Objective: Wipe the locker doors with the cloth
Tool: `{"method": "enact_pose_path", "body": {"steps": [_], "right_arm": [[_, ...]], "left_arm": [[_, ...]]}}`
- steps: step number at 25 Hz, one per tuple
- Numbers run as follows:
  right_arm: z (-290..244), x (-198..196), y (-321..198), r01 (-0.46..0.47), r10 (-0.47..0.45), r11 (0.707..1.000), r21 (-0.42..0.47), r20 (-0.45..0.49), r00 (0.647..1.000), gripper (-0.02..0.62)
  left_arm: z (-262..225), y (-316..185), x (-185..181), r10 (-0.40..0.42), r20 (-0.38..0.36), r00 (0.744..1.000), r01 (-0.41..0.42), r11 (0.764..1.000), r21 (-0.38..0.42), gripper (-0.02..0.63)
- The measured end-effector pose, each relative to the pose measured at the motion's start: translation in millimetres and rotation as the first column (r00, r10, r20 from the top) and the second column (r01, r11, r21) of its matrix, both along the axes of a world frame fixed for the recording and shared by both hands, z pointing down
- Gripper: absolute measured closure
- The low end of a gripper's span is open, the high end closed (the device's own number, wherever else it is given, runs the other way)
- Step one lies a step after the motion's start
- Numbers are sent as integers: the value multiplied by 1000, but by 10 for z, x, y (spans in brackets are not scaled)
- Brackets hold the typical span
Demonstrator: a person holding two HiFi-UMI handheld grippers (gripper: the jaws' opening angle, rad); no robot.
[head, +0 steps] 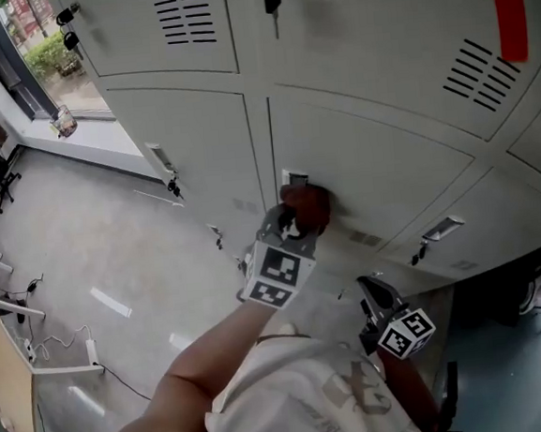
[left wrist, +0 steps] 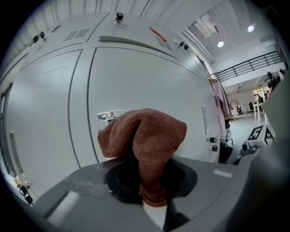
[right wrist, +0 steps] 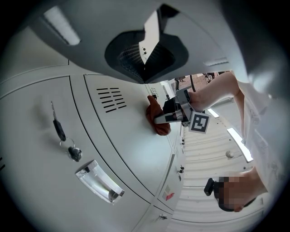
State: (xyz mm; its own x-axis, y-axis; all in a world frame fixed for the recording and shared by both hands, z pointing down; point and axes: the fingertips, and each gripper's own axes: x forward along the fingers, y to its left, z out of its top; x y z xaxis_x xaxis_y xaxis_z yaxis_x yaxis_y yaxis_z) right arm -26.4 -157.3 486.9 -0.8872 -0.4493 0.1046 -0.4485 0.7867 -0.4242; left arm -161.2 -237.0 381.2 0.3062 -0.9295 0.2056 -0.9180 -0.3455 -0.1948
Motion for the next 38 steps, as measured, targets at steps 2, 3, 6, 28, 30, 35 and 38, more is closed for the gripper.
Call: {"method": "enact_pose_path", "body": {"steps": [2,3,6,28,30,35,38], "right_arm": [[-9,-37,22,-1,1,1000,2,-2,1000,588],[-16,-71,17,2,-2,1000,9,-3,1000,588],[-59,-311,-91,32,-32,998,49,2,999,588],[-224,-766,147,227,-223,971,77,-67,973,588],[-168,-618,100,205,-200,976,69,-76,977,588],[-186,-578,39,175,-171,982,72,-61,983,588],[-233,-594,55,178,-174,981,78,-60,983,588]], "left_arm": [[5,26,-78,-6,3,1000,6,1000,-2,526],[-2,34,-121,-12,4,1000,12,1000,2,526],[-81,4,-392,-40,-8,999,40,999,24,525],[33,190,-890,-177,-57,983,176,984,-11,523],[105,147,-842,-177,-55,983,176,984,-18,523],[-63,125,-793,-168,-46,985,169,986,12,525],[-274,131,-791,-159,-57,986,162,985,52,525]]}}
